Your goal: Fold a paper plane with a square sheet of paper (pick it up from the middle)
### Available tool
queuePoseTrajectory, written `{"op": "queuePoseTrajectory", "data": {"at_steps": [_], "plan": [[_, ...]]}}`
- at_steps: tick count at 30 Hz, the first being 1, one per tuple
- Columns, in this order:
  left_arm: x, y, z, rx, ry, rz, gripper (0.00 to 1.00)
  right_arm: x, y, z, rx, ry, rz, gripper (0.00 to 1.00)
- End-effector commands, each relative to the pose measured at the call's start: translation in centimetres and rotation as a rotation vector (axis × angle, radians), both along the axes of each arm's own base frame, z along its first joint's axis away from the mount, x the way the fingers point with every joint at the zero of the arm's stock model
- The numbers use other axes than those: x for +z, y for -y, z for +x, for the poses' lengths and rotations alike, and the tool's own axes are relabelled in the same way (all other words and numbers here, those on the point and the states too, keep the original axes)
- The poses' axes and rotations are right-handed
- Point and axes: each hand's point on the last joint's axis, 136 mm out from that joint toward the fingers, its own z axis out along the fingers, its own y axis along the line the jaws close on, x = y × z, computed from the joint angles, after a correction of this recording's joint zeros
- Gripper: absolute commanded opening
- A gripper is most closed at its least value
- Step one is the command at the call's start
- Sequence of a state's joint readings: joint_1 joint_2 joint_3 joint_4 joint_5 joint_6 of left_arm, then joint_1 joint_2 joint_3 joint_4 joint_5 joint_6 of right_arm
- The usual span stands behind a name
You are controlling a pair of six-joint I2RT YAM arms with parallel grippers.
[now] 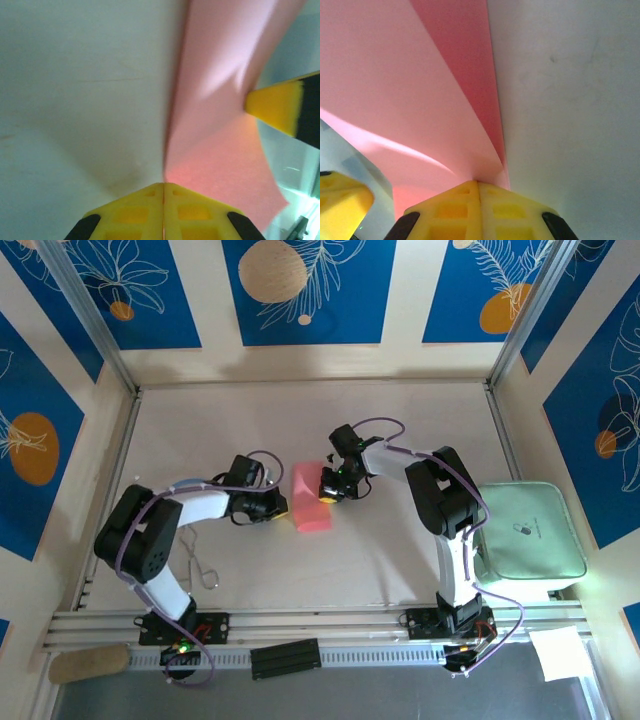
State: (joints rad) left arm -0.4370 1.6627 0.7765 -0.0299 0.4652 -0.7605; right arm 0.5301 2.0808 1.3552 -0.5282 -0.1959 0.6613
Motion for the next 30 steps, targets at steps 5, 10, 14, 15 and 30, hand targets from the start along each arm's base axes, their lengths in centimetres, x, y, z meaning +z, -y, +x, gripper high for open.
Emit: {"op": "queuePoseTrajectory", "data": {"at_steps": [5,10,14,15,30], "plan": [[2.4,4.4,0.6,-0.03,0.027,-0.125,0.08,-9.9,9.5,-6.1,-0.005,-0.214,-0.475,0.06],[-0.3,4.9,-0.1,-0.037,-0.055,-0.085,0.08,-9.9,9.6,-6.3,-0.007,-0.22,-0.474,0.06],[-2.3,3.8,-1.5,-0.038,-0.101,-0.043,0.08,-10.1,9.6,-6.3,-0.009,-0.221,-0.475,0.06],[-3.1,3.1,-2.0,-0.028,-0.115,-0.026,0.07,-10.1,9.6,-6.3,-0.01,-0.221,-0.475,0.06],[2.5,2.1,-2.1,-0.003,-0.014,-0.117,0.08,-10.5,10.0,-6.6,-0.015,-0.227,-0.489,0.06]]}}
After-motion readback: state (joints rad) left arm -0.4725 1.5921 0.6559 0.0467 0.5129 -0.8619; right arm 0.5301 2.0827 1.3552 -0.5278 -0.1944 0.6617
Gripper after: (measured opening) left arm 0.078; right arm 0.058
